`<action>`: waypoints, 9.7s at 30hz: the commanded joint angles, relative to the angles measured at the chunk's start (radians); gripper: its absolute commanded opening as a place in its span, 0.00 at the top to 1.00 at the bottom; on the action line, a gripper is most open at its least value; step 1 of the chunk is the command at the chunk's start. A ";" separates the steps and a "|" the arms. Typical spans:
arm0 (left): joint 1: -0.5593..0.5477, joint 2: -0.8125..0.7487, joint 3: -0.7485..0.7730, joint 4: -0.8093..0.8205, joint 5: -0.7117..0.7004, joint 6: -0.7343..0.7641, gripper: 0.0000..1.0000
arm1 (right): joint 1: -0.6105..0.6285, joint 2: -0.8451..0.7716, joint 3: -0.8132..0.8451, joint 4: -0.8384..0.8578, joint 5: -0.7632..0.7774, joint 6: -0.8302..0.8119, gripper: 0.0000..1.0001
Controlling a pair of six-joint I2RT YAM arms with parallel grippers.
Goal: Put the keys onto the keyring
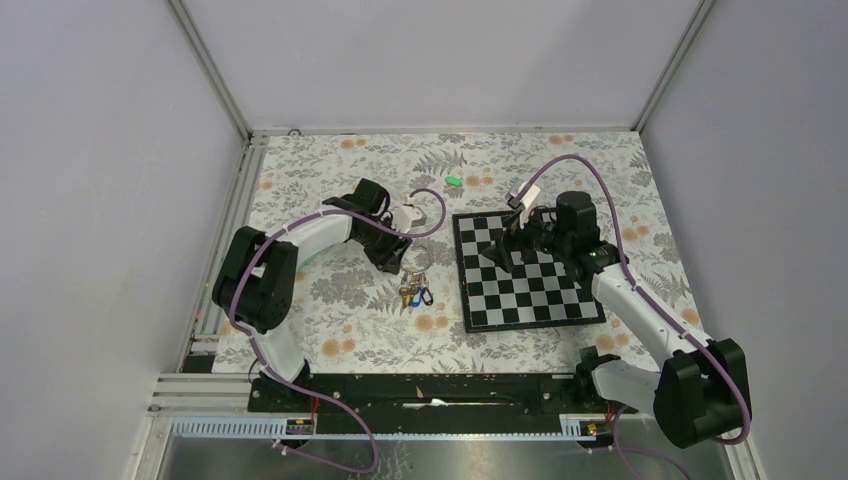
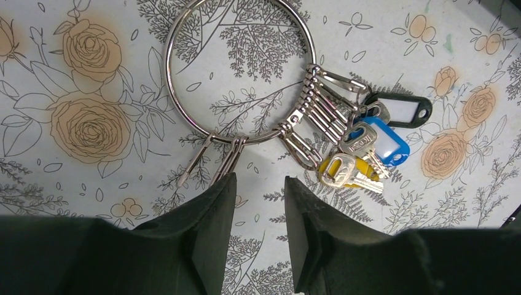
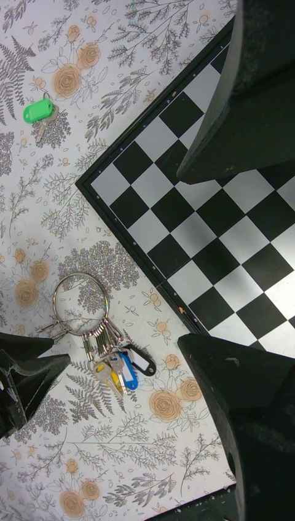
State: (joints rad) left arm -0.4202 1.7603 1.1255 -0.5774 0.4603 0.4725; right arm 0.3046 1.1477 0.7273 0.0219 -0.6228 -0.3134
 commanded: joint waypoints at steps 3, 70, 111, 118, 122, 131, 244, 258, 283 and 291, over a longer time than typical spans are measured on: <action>0.008 -0.007 0.031 0.024 0.015 0.023 0.59 | -0.007 0.002 -0.003 0.048 -0.026 0.002 0.00; -0.042 -0.333 0.073 -0.070 0.080 0.126 1.00 | -0.015 0.048 0.145 0.051 -0.335 0.158 0.00; -0.282 -0.423 0.183 -0.139 0.046 0.173 1.00 | 0.182 0.271 0.202 0.271 -0.437 0.283 0.49; -0.282 -0.423 0.180 -0.125 0.010 0.170 1.00 | 0.180 0.237 0.199 0.227 -0.473 0.231 0.52; -0.282 -0.422 0.173 -0.118 0.010 0.170 1.00 | 0.180 0.217 0.201 0.202 -0.507 0.204 0.56; -0.282 -0.425 0.175 -0.089 0.027 0.131 1.00 | 0.181 0.273 0.148 0.369 -0.546 0.371 0.58; -0.246 -0.311 0.364 -0.400 0.174 0.146 1.00 | 0.117 0.127 0.132 0.283 -0.459 0.217 0.44; -0.252 -0.285 0.376 -0.328 0.276 0.036 1.00 | 0.164 0.124 0.090 0.411 -0.515 0.307 0.44; -0.252 -0.293 0.357 -0.280 0.264 0.007 1.00 | 0.215 0.157 0.081 0.352 -0.468 0.242 0.64; -0.251 -0.297 0.357 -0.276 0.258 0.004 1.00 | 0.225 0.170 0.082 0.315 -0.441 0.193 0.75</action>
State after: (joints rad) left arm -0.6697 1.4895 1.4654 -0.9184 0.6880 0.4877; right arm 0.5129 1.3075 0.8024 0.3679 -1.0821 -0.0769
